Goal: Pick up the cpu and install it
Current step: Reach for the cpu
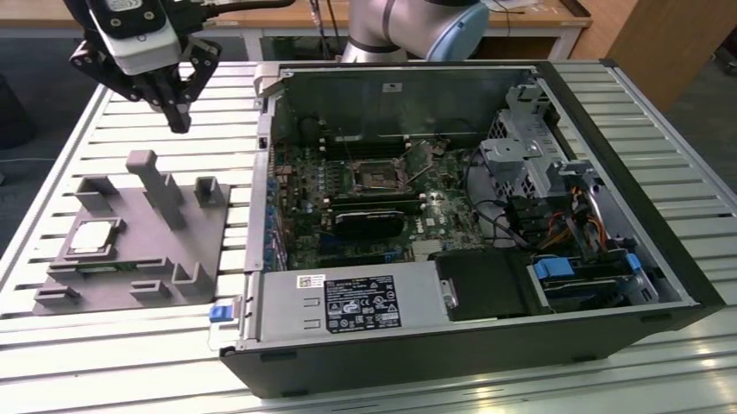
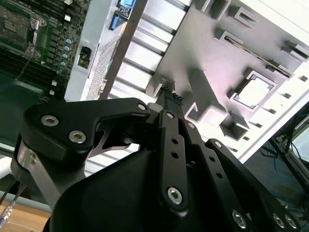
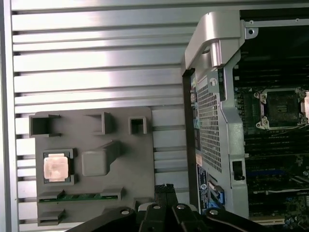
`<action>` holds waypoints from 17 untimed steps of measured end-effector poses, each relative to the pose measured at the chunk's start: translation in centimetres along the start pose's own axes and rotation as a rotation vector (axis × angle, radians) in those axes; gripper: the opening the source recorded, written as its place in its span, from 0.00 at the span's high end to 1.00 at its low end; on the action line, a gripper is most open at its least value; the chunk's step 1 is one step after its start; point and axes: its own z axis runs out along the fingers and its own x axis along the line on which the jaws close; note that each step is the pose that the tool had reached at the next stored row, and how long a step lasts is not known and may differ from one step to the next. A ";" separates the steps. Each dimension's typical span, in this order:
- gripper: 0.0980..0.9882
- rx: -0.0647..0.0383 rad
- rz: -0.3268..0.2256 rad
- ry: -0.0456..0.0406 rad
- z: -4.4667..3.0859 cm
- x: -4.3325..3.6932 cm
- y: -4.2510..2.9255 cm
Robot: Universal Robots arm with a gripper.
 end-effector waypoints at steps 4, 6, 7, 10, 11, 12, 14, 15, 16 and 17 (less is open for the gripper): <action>0.99 0.000 0.000 0.0003 0.03 0.43 -0.03; 0.99 0.000 0.000 0.0005 0.05 0.65 -0.05; 0.99 0.000 0.000 0.0005 0.06 0.75 -0.06; 0.99 0.000 0.000 0.0008 0.08 1.06 -0.09; 0.99 0.000 0.000 0.0009 0.09 1.17 -0.09; 0.99 0.000 0.000 0.0009 0.10 1.27 -0.10; 0.99 0.000 0.000 0.0010 0.12 1.49 -0.12; 0.99 0.000 0.000 0.0011 0.13 1.59 -0.13; 0.99 0.000 0.000 0.0012 0.13 1.69 -0.13; 0.99 0.000 0.000 0.0012 0.14 1.78 -0.14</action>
